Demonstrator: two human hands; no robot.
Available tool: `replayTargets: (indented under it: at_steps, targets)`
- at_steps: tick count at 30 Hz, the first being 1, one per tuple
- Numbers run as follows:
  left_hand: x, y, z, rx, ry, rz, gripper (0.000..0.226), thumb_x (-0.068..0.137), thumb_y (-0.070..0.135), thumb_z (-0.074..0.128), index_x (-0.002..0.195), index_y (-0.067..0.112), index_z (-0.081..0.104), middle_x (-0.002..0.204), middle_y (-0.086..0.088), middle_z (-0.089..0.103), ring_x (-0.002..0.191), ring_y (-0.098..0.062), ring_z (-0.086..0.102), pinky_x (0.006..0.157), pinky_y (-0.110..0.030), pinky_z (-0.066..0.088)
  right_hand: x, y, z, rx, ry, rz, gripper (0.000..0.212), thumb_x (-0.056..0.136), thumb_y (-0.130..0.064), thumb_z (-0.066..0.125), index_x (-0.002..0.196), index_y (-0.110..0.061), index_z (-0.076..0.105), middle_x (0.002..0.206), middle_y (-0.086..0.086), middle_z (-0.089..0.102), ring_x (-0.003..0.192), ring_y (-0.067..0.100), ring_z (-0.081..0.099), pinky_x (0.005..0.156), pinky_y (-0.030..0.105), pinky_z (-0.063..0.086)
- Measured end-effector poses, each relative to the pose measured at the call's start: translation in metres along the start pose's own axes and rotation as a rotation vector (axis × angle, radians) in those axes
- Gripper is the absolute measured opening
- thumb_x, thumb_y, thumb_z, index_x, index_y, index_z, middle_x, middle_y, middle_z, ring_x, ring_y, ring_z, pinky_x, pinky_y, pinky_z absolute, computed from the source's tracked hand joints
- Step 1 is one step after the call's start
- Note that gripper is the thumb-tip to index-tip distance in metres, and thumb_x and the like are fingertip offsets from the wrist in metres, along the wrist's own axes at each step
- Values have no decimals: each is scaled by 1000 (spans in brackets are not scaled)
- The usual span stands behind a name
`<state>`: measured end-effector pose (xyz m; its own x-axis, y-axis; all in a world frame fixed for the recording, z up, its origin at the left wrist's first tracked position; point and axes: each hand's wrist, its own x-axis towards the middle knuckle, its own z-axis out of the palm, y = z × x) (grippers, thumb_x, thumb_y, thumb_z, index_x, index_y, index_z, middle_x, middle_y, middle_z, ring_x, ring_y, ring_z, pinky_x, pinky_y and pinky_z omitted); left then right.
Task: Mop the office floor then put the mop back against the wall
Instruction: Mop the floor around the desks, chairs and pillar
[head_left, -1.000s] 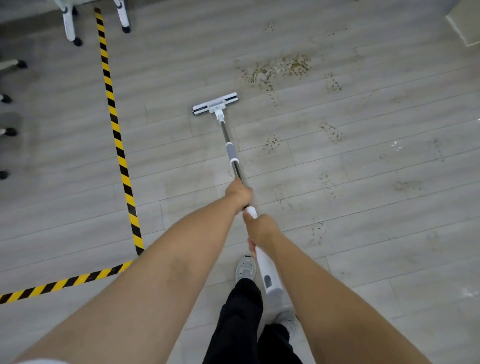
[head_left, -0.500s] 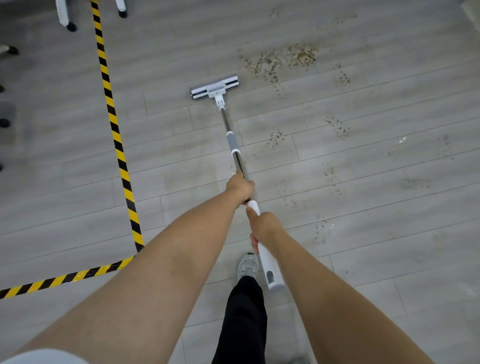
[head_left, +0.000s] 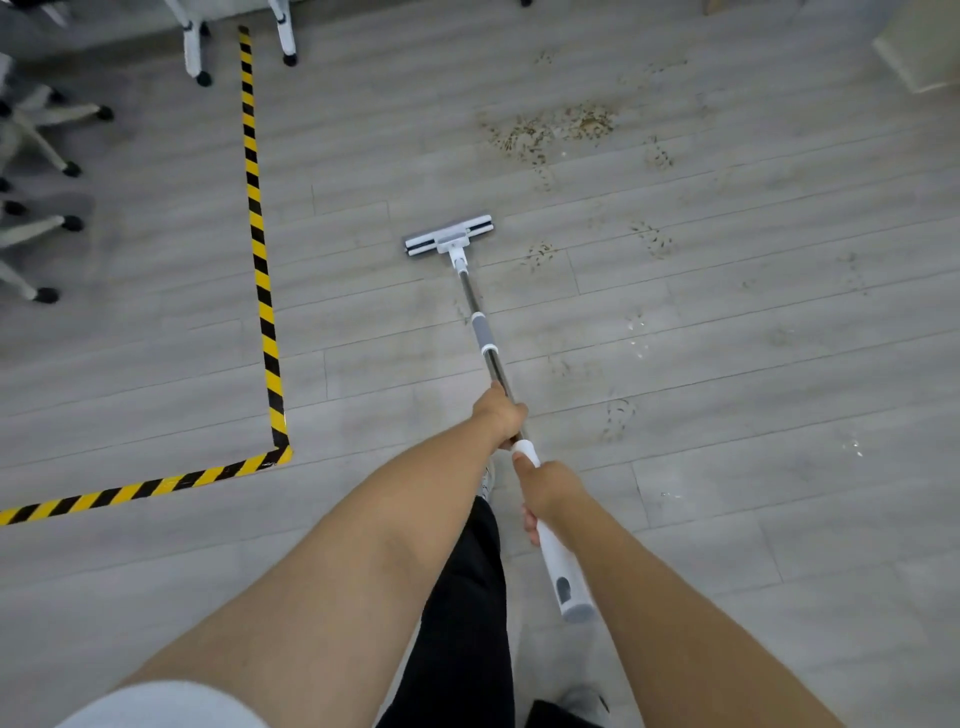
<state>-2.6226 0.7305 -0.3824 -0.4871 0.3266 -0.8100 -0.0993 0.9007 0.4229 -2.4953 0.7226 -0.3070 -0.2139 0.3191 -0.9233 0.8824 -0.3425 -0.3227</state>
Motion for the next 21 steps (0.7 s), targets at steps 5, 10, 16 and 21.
replayTargets:
  at_steps: [5, 10, 16, 21]
  targets:
    - [-103, -68, 85, -79, -7, -4, 50, 94, 22, 56, 142, 21, 43, 114, -10, 63, 94, -29, 66, 60, -36, 60, -68, 122, 3, -38, 8, 134, 59, 101, -58, 36, 108, -3, 56, 57, 12, 61, 61, 29, 59, 86, 46, 59]
    - [-176, -107, 140, -110, -1, 4, 57, 92, 23, 57, 146, 22, 41, 119, -11, 64, 104, -32, 65, 80, -42, 62, -120, 203, -1, -45, 36, 171, 58, 100, -61, 37, 112, -7, 55, 47, 8, 57, 43, 24, 54, 73, 41, 60]
    - [-198, -111, 136, -72, 25, 1, 48, 95, 22, 55, 142, 20, 45, 116, -11, 64, 98, -30, 65, 71, -37, 61, -142, 212, 0, -17, 39, 65, 51, 104, -53, 35, 101, -6, 55, 57, 9, 59, 51, 22, 55, 77, 40, 59]
    - [-189, -118, 120, -46, -18, -30, 50, 96, 19, 54, 145, 19, 39, 109, -11, 60, 88, -30, 65, 61, -37, 61, -137, 207, 20, -25, 28, 28, 52, 104, -51, 37, 97, -3, 57, 55, 9, 57, 43, 22, 54, 58, 35, 58]
